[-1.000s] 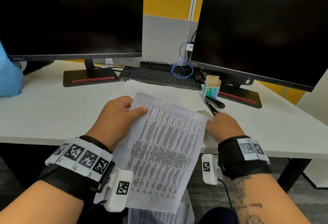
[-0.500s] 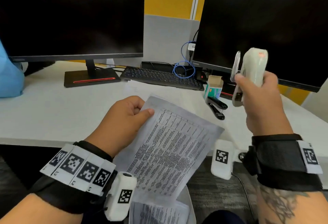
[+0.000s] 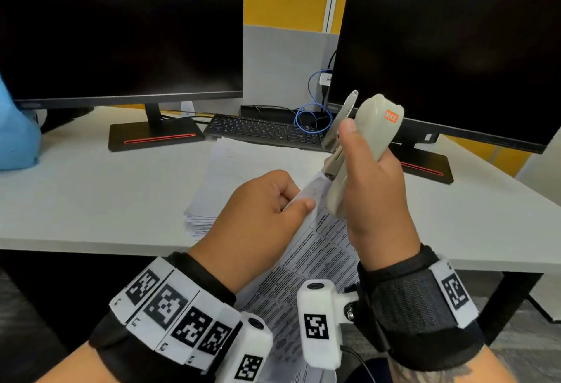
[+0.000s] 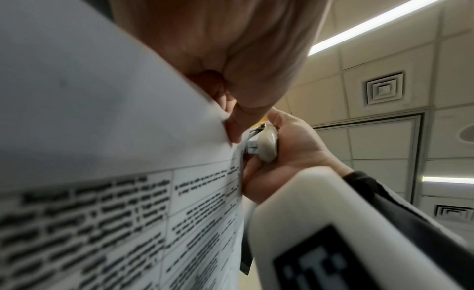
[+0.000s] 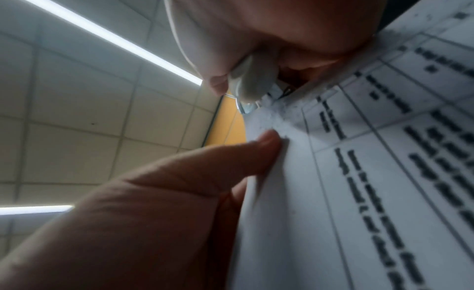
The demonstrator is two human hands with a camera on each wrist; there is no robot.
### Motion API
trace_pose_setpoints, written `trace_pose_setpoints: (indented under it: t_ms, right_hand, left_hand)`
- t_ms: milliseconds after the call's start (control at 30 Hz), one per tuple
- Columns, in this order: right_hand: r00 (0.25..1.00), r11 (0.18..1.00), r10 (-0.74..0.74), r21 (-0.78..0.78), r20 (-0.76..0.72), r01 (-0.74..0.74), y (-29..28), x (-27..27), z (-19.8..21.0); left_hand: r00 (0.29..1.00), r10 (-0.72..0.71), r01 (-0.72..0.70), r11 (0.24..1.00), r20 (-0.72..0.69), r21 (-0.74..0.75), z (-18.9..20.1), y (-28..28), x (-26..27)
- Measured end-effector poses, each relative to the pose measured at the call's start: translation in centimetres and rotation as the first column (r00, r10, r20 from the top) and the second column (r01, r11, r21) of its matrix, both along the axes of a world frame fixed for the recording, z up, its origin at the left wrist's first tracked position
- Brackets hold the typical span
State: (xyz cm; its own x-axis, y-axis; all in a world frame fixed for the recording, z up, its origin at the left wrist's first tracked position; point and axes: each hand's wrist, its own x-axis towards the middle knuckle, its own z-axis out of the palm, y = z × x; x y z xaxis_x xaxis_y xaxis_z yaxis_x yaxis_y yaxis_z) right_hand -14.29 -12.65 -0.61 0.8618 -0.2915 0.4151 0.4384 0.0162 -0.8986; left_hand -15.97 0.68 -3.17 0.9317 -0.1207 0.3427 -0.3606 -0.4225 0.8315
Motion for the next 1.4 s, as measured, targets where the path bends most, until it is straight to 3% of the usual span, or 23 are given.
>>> trace_pose_setpoints:
  t_ms: [400,600,700,833,967,1200,1400]
  right_hand:
    - [0.991,0.994,-0.052,-0.093,0.12,0.063,-0.1,-0.2,0.5]
    - [0.996,0.994,-0.022,-0.102,0.084,0.03,-0.7,0.2,0.5]
    - [0.99,0.995,-0.055,-0.078,0.13,0.066,-1.5,-0.1,0.3]
    - [0.949,0.991,-0.131,0.006,0.286,0.135,-2.5,-1.1,0.0]
    - [0.92,0.986,-0.144,-0.026,0.365,0.165,-2.6,-1.6,-0.4]
    - [0.908,0.987,-0.125,-0.044,0.399,0.155,-2.4,-2.0,-0.4]
    - [0.933,0.989,-0.136,-0.011,0.332,0.148,-1.6,-1.8,0.1]
  left_hand:
    - [0.996,-0.079,0.08,0.997,0.048,-0.02,-0.1,-1.3,-0.5]
    - [0.992,-0.12,0.124,0.987,0.044,-0.1,-0.6,-1.5,-0.7]
    - [0.981,-0.083,0.108,0.985,0.176,-0.135,-0.8,-0.5,-0.4]
    - [0.903,-0.001,0.09,0.978,0.43,-0.187,-1.0,0.4,-0.1]
    - [0.864,0.026,0.092,0.974,0.503,-0.208,-1.0,0.3,-0.2]
    - [0.901,0.019,0.119,0.95,0.434,-0.288,-1.0,0.3,-0.4]
    - [0.98,-0.037,0.115,0.908,0.197,-0.402,-0.2,-0.4,-0.9]
